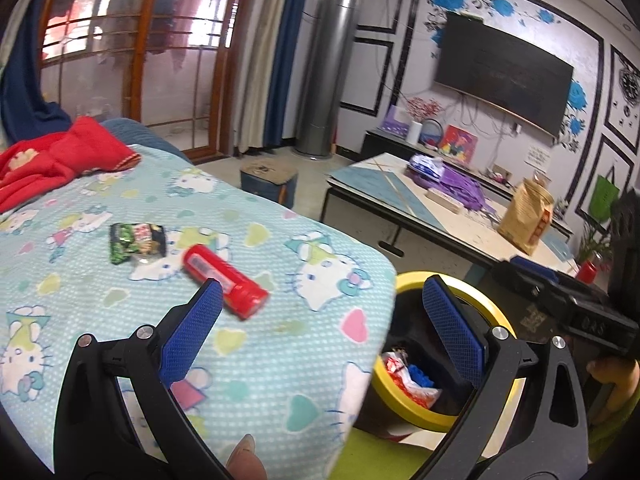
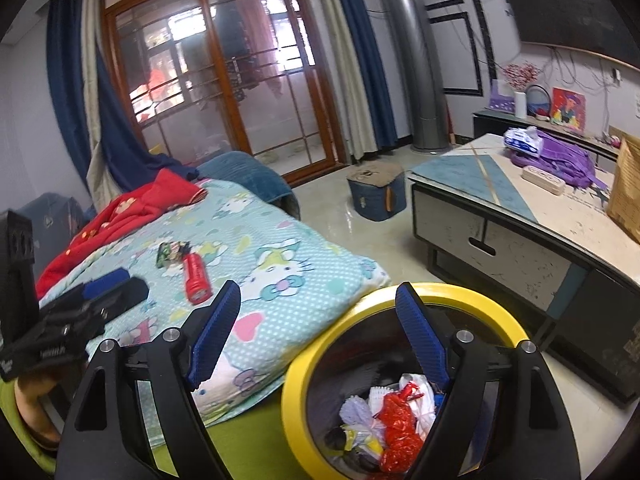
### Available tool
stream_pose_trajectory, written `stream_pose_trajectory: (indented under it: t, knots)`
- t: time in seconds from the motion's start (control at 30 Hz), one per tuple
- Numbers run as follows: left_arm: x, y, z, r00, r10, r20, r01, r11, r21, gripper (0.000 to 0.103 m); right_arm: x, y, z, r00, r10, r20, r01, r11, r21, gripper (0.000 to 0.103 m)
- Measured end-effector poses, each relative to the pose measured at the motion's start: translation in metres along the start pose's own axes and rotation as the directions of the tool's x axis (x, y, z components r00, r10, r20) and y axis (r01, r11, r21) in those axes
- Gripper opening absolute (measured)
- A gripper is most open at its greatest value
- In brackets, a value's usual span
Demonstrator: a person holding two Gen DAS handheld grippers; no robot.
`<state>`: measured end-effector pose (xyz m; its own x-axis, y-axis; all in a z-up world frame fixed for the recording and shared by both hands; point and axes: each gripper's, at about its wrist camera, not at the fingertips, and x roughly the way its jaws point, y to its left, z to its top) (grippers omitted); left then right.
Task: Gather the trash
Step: 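Move both grippers back over the green packet and red can on the bed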
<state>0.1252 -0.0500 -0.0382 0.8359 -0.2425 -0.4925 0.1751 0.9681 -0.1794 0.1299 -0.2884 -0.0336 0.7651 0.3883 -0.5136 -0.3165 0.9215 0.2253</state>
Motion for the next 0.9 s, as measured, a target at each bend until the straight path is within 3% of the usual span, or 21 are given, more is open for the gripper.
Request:
stream_pose_trajectory:
  t: [0.43,0.7,0.9]
  knots:
    - [-0.011,0.060,0.009,0.994,0.109,0.032,-0.104,0.986,-0.129,0.092,0.030,0.054,-0.003,0.993,0.095,-0.069,-0.101,0.990,-0.097,0.077]
    - [-0.005,0.106,0.017,0.980,0.198,-0.002,-0.194,0.954,-0.228,0.092,0.077,0.096,-0.011,0.977,0.147,-0.156,-0.173,0.970,-0.169,0.078]
    - [0.005,0.146,0.025,0.975,0.217,-0.046,-0.220,0.923,-0.315,0.092,0.122,0.120,-0.013,0.958,0.169,-0.230,-0.218,0.954,-0.205,0.078]
